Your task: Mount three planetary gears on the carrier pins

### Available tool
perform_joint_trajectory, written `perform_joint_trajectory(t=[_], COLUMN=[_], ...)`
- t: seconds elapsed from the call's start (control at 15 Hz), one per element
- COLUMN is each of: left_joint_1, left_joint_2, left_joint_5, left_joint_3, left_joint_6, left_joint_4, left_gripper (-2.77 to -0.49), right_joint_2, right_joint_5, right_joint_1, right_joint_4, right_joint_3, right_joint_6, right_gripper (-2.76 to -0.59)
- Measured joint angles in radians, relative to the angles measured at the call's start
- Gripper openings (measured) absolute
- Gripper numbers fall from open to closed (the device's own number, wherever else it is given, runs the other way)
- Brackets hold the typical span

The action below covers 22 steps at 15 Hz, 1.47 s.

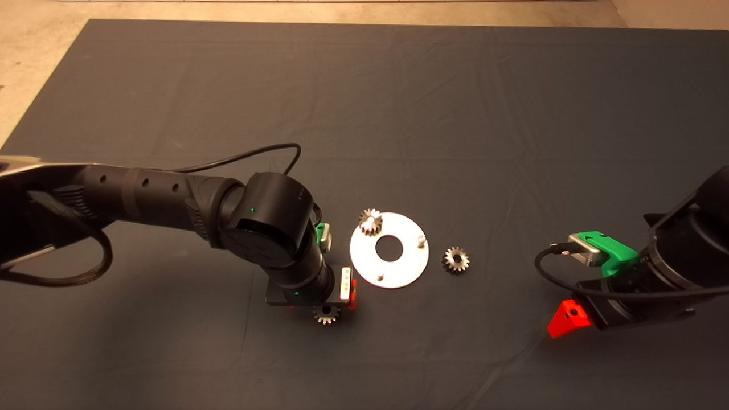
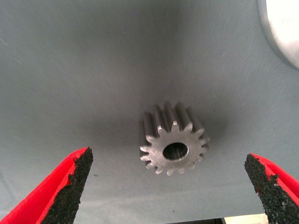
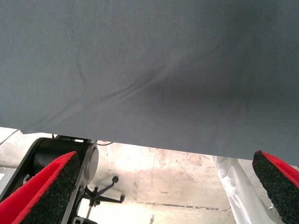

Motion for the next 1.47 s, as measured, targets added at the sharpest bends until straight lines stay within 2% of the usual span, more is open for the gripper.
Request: perform_joint_trajectory(t=[0.2, 0.53, 0.73, 1.0, 1.47], left_joint_1=[0.032, 0.058, 0.064, 0.064, 0.064], left_joint_2=[0.001, 0.01, 0.025, 0.036, 0.04], left_joint_5=[0.0, 0.0, 0.0, 0.0, 0.0], left_joint_3=[0.0, -0.006, -0.027, -0.06, -0.08], left_joint_6=[-0.003, -0.003, 0.002, 0.038, 0.067], left_joint_4=[0.007, 0.021, 0.025, 0.029, 0.033], left_gripper=[-0.93, -0.93, -0.93, -0.93, -1.18], right_joint_2=[0.0, 0.0, 0.0, 0.0, 0.0], right_joint_5=[0.0, 0.0, 0.0, 0.0, 0.0], right_joint_1=[0.0, 0.0, 0.0, 0.0, 0.0], right_joint_4=[0.0, 0.0, 0.0, 0.0, 0.0], right_joint_3=[0.0, 0.0, 0.001, 0.001, 0.001], right_joint_6=[0.0, 0.0, 0.0, 0.0, 0.0], right_gripper=[-0.6, -0.6, -0.6, -0.6, -0.6])
